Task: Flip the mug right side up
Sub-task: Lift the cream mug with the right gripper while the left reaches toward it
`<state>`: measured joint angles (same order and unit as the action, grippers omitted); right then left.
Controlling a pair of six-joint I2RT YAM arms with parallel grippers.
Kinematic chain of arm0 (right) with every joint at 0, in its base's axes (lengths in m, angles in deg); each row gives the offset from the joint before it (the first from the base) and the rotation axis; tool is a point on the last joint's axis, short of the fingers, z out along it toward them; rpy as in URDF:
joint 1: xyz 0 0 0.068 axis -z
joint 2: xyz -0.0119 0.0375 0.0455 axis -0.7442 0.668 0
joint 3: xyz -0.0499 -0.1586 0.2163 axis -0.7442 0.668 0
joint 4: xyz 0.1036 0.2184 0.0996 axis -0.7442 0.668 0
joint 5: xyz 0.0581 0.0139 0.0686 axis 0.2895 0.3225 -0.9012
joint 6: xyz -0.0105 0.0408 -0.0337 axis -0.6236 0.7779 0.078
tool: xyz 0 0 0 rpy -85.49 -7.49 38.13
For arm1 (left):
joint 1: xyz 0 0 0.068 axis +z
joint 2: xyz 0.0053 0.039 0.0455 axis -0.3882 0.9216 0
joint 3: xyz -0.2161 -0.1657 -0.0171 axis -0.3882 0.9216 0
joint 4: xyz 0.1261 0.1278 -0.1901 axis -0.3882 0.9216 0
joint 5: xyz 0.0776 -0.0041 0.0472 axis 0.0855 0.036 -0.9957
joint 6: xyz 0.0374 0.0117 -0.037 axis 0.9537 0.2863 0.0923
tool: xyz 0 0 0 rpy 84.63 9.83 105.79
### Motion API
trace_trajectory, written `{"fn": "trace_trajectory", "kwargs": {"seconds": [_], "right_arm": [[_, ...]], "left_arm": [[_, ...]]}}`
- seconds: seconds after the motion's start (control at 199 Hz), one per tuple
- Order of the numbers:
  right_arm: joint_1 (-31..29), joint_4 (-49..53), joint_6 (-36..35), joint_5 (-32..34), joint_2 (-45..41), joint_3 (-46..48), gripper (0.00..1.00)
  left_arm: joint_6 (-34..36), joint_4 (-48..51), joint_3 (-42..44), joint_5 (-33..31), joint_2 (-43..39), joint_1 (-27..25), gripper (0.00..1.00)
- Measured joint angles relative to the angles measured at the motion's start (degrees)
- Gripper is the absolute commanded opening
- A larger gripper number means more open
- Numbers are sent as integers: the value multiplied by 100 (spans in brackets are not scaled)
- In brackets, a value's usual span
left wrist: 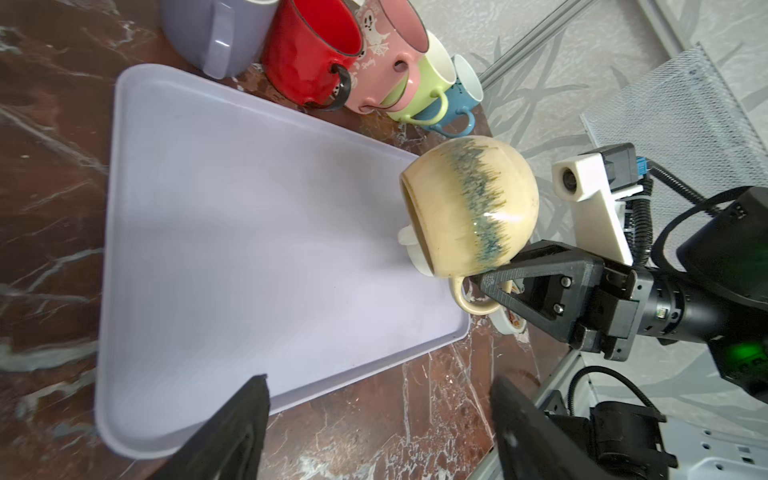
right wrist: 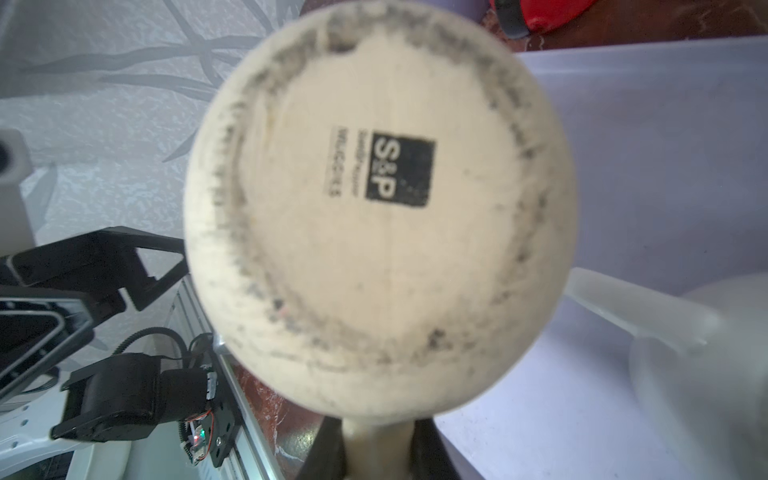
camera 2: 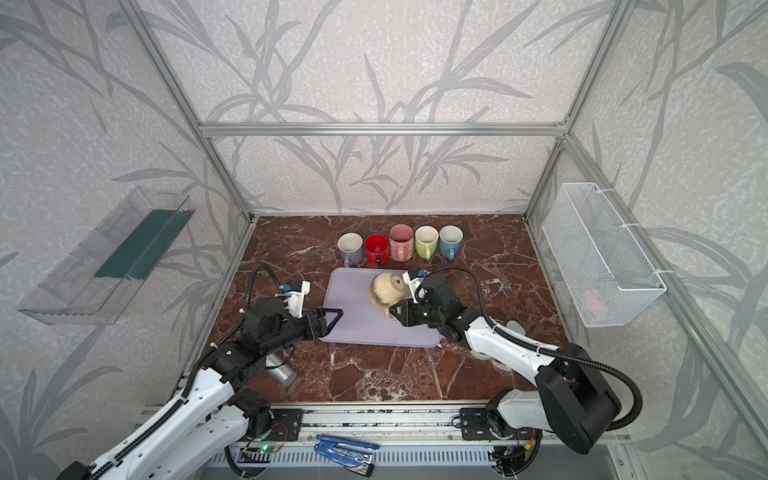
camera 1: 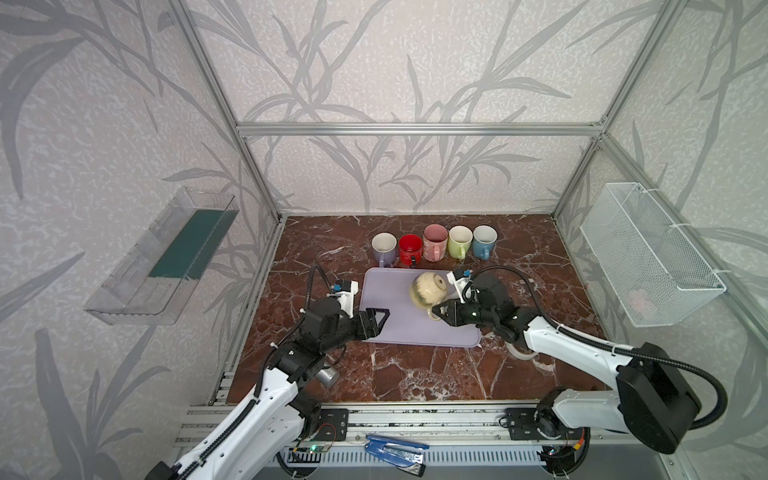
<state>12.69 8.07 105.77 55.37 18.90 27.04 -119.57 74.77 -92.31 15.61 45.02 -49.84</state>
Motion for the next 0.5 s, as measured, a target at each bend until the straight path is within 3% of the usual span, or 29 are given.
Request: {"fn": "trace_trajectory", "kwargs": {"seconds": [0.12, 0.296, 0.502], "right_arm": [[114, -455, 223, -155, -160, 142, 0], [166, -1043, 597, -308, -197, 179, 0], [177, -1851, 1084, -555, -79, 210, 0]], "left_arm": [[-313, -787, 330, 251, 175, -2, 71], [-546, -1657, 507, 452, 555, -55, 51], [-780, -2778, 511, 660, 1034, -197, 48]]}}
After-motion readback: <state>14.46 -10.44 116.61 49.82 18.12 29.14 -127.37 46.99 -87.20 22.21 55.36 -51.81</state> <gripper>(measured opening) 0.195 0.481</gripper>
